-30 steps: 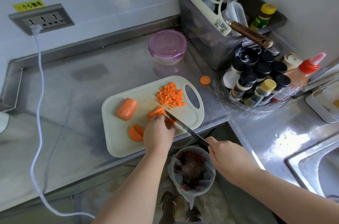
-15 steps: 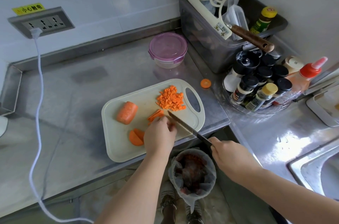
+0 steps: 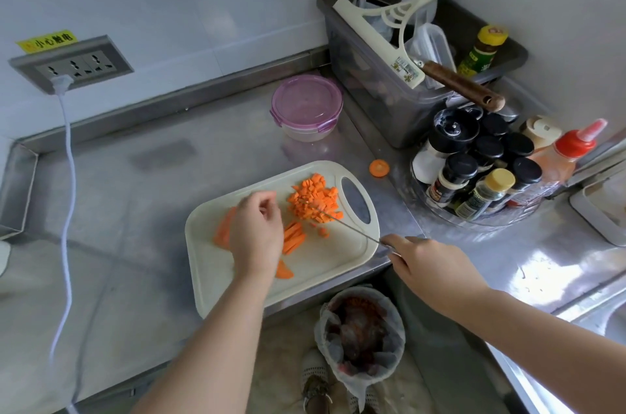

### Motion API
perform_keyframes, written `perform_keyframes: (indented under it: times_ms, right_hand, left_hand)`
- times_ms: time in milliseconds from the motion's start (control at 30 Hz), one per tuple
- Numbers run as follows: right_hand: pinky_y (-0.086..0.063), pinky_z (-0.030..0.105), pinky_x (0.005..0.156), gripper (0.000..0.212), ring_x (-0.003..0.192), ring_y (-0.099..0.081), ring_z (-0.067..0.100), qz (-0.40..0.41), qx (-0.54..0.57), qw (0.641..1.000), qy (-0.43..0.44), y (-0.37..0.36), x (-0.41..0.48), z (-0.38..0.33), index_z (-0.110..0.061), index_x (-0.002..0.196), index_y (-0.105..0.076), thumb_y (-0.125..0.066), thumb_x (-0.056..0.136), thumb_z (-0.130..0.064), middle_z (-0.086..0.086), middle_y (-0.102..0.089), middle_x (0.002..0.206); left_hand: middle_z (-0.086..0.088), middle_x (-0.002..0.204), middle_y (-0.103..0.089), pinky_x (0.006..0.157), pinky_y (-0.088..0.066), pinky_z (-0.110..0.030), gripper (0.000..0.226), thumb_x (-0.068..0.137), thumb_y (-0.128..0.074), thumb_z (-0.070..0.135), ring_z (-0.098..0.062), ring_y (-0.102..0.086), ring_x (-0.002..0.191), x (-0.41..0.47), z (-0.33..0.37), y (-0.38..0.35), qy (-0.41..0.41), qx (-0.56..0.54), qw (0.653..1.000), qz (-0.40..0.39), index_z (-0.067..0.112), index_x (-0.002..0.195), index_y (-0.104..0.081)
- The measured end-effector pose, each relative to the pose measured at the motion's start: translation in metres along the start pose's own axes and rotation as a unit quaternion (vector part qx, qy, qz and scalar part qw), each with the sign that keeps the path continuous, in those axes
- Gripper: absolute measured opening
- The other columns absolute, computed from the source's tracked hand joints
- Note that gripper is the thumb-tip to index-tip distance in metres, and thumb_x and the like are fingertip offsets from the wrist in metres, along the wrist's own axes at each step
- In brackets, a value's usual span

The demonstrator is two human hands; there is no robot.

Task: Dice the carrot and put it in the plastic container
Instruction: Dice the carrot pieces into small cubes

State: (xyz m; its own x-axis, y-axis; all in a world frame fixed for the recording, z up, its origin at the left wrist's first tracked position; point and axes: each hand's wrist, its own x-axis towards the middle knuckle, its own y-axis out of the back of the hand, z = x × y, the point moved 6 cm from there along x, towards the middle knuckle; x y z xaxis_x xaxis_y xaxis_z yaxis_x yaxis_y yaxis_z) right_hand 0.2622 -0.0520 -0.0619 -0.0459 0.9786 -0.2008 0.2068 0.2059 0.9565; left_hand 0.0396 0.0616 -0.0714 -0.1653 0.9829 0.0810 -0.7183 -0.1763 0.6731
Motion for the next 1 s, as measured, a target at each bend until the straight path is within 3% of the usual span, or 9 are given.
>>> perform_keyframes:
  times_ms: [167, 233, 367, 500, 600, 667, 800, 900, 1000]
  right_hand:
    - [-0.021, 0.022, 0.042, 0.019, 0.055, -0.061, 0.025, 0.067, -0.063, 0.995, 0.028, 0.005, 0.005, -0.004, -0.025, 0.106, -0.065, -0.065, 0.088, -0.032, -0.006, -0.066, 0.075]
    - [-0.014, 0.019, 0.042, 0.026, 0.037, -0.051, 0.023, 0.078, -0.093, 0.992, 0.025, 0.007, 0.007, -0.005, -0.022, 0.088, -0.07, -0.084, 0.068, -0.028, -0.006, -0.06, 0.057]
    - [-0.015, 0.021, 0.04, 0.035, 0.029, -0.043, 0.021, 0.085, -0.11, 0.99, 0.029, 0.013, 0.009, -0.007, -0.019, 0.077, -0.07, -0.092, 0.051, -0.025, -0.004, -0.052, 0.046]
    - [-0.019, 0.022, 0.041, 0.029, 0.037, -0.05, 0.02, 0.069, -0.101, 0.992, 0.02, 0.015, 0.007, -0.008, -0.021, 0.088, -0.069, -0.086, 0.065, -0.03, -0.005, -0.058, 0.055]
    - [-0.041, 0.028, 0.057, 0.025, 0.075, -0.063, 0.021, 0.026, -0.035, 0.999, 0.012, 0.011, 0.005, -0.008, -0.027, 0.121, -0.054, -0.045, 0.099, -0.035, -0.006, -0.066, 0.092]
    - [-0.044, 0.031, 0.064, 0.026, 0.076, -0.059, 0.02, -0.013, 0.065, 0.998, -0.013, 0.004, 0.001, -0.006, -0.022, 0.119, -0.056, -0.038, 0.102, -0.03, -0.004, -0.063, 0.086]
    - [-0.042, 0.032, 0.066, 0.022, 0.074, -0.056, 0.023, -0.068, 0.163, 0.983, -0.049, -0.011, -0.006, -0.008, -0.01, 0.09, -0.057, -0.043, 0.1, -0.022, 0.004, -0.061, 0.077]
    - [-0.041, 0.027, 0.064, 0.025, 0.072, -0.056, 0.017, -0.097, 0.161, 0.98, -0.058, -0.018, -0.009, -0.012, -0.024, 0.077, -0.05, -0.042, 0.1, -0.024, -0.003, -0.058, 0.074]
    - [-0.037, 0.019, 0.053, 0.037, 0.062, -0.05, 0.009, -0.119, 0.161, 0.977, -0.066, -0.021, -0.01, -0.017, -0.036, 0.068, -0.033, -0.042, 0.101, -0.025, -0.011, -0.05, 0.067]
  left_hand:
    - [0.014, 0.096, -0.068, 0.091, -0.044, -0.028, 0.037, 0.085, -0.043, 0.01, -0.011, -0.06, 0.096, 0.019, 0.032, -0.018, -0.097, 0.054, 0.961, -0.255, 0.036, 0.07, -0.065]
    - [0.015, 0.102, -0.068, 0.097, -0.041, -0.031, 0.038, 0.088, -0.041, 0.012, -0.01, -0.057, 0.101, 0.018, 0.042, -0.029, -0.131, 0.159, 0.926, -0.315, 0.033, 0.076, -0.069]
    - [0.014, 0.119, -0.062, 0.102, -0.035, -0.036, 0.04, 0.094, -0.036, 0.016, -0.014, -0.05, 0.114, 0.02, 0.05, -0.047, -0.177, 0.277, 0.873, -0.361, 0.036, 0.096, -0.071]
    - [0.006, 0.125, -0.061, 0.103, -0.039, -0.037, 0.04, 0.095, -0.038, 0.011, -0.018, -0.054, 0.117, 0.029, 0.044, -0.047, -0.154, 0.194, 0.911, -0.331, 0.028, 0.114, -0.068]
    - [-0.006, 0.114, -0.067, 0.097, -0.044, -0.032, 0.037, 0.093, -0.04, 0.0, -0.022, -0.06, 0.108, 0.039, 0.028, -0.027, -0.073, 0.067, 0.966, -0.238, 0.014, 0.113, -0.068]
    - [-0.007, 0.109, -0.068, 0.095, -0.044, -0.033, 0.035, 0.091, -0.041, -0.001, -0.024, -0.061, 0.106, 0.038, 0.007, -0.014, -0.029, 0.055, 0.978, -0.197, 0.015, 0.108, -0.068]
    - [0.0, 0.12, -0.061, 0.097, -0.045, -0.036, 0.031, 0.087, -0.055, 0.018, -0.022, -0.058, 0.112, 0.009, -0.018, -0.017, -0.049, 0.165, 0.954, -0.245, 0.023, 0.117, -0.062]
    - [0.001, 0.126, -0.049, 0.099, -0.041, -0.036, 0.049, 0.083, -0.06, 0.045, -0.023, -0.048, 0.121, -0.012, -0.02, -0.029, -0.087, 0.299, 0.911, -0.271, 0.023, 0.125, -0.053]
    - [0.0, 0.124, -0.046, 0.097, -0.04, -0.036, 0.047, 0.084, -0.059, 0.046, -0.024, -0.047, 0.119, -0.013, -0.02, -0.034, -0.097, 0.338, 0.904, -0.245, 0.021, 0.123, -0.052]
